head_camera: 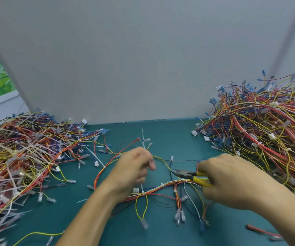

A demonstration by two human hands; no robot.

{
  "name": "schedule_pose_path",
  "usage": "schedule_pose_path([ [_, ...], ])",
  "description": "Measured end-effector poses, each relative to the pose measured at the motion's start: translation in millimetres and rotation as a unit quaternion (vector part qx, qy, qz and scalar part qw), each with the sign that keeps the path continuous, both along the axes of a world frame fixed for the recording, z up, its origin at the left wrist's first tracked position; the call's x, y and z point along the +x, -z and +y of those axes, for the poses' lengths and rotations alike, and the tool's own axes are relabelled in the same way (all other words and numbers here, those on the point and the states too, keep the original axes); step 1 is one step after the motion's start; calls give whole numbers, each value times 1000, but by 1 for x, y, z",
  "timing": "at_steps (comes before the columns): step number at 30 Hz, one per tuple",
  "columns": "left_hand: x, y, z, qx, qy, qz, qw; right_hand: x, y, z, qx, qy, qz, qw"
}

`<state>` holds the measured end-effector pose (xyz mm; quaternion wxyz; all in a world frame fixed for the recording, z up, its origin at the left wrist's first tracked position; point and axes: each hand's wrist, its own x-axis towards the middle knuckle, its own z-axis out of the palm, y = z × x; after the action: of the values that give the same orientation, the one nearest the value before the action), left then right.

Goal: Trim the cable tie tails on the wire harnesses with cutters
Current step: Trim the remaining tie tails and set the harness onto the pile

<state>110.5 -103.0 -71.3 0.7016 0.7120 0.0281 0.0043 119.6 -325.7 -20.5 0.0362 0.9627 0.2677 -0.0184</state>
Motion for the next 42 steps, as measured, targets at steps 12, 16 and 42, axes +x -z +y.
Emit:
schedule_pose_path([
  [12,-6,-6,33,54,-134,98,985,0,13,31,33,-59,46,997],
  [16,-12,12,32,249,-125,131,951,4,12,37,38,-58,47,996],
  [42,-14,20,15,108,15,61,992,12,23,33,29,-87,41,995],
])
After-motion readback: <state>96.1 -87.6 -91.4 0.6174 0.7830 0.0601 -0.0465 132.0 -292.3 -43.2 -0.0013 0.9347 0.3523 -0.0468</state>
